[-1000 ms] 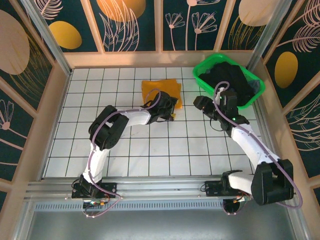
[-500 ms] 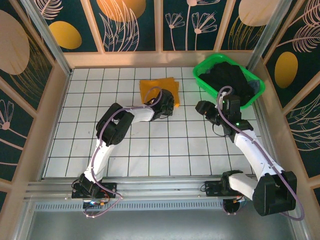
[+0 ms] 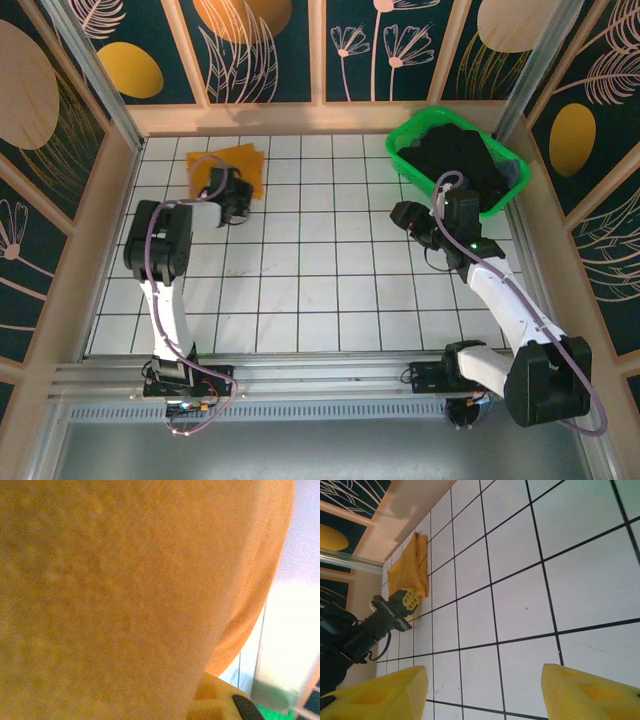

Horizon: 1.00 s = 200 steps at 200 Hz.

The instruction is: Fold and stack the t-shirts

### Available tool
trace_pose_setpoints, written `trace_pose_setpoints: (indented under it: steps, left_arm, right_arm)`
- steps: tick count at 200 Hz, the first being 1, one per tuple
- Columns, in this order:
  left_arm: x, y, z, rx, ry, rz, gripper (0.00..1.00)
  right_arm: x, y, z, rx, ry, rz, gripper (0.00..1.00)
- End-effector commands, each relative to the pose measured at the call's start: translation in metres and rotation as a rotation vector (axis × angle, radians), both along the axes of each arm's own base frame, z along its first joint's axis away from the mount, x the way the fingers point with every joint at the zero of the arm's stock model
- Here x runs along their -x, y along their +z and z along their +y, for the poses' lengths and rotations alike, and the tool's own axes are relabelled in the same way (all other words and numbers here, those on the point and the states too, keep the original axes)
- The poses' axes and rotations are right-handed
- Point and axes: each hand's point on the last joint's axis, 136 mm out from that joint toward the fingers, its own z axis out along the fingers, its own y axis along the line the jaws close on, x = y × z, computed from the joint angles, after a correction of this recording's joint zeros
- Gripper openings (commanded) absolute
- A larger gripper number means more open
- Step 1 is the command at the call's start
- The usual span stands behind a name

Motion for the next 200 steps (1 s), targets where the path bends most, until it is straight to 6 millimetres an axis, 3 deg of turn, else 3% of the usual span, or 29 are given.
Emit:
trace_pose_setpoints:
  steps: [1, 29, 75, 83, 87, 92, 95, 98, 127, 153, 175, 200]
  left_arm:
    - [0.019, 0.003, 0.037, -0.196, -0.230, 0.014, 0.00]
    - [0.032, -0.006, 0.085, -0.230, -0.246, 0.042, 0.00]
    - [0.043, -0.004, 0.096, -0.306, -0.294, 0.067, 0.00]
    - [0.045, 0.003, 0.098, -0.317, -0.286, 0.060, 0.26]
    - [0.046, 0.008, 0.099, -0.323, -0.279, 0.056, 0.49]
    - [0.047, 0.016, 0.100, -0.328, -0.264, 0.047, 0.70]
    - [0.048, 0.021, 0.101, -0.329, -0.257, 0.039, 0.91]
    - [0.049, 0.028, 0.101, -0.330, -0.250, 0.025, 0.98]
    - [0.065, 0.108, 0.096, -0.346, -0.163, -0.122, 0.99]
    - [0.088, 0.158, 0.084, -0.300, -0.033, -0.199, 0.99]
    - [0.112, 0.173, 0.073, -0.342, 0.034, -0.219, 0.99]
    - [0.140, 0.177, 0.103, -0.537, 0.138, -0.164, 0.99]
  right_arm:
    - [-0.008, 0.008, 0.011, -0.040, 0.058, -0.046, 0.62]
    - [-0.013, 0.009, 0.019, -0.064, 0.104, -0.060, 0.62]
    - [-0.014, 0.040, 0.032, -0.134, 0.174, -0.204, 0.67]
    - [-0.013, 0.046, 0.033, -0.151, 0.181, -0.232, 0.71]
    - [-0.013, 0.049, 0.034, -0.159, 0.184, -0.242, 0.73]
    - [-0.014, 0.051, 0.035, -0.166, 0.187, -0.250, 0.77]
    - [-0.014, 0.053, 0.035, -0.172, 0.185, -0.253, 0.86]
    - [-0.015, 0.055, 0.035, -0.178, 0.186, -0.256, 0.96]
    - [-0.025, 0.057, 0.027, -0.209, 0.125, -0.230, 0.99]
    - [-0.030, 0.067, -0.004, -0.098, -0.033, -0.259, 0.99]
    - [-0.029, 0.065, -0.042, 0.077, -0.204, -0.240, 0.99]
    - [-0.033, 0.024, -0.104, 0.364, -0.468, -0.101, 0.99]
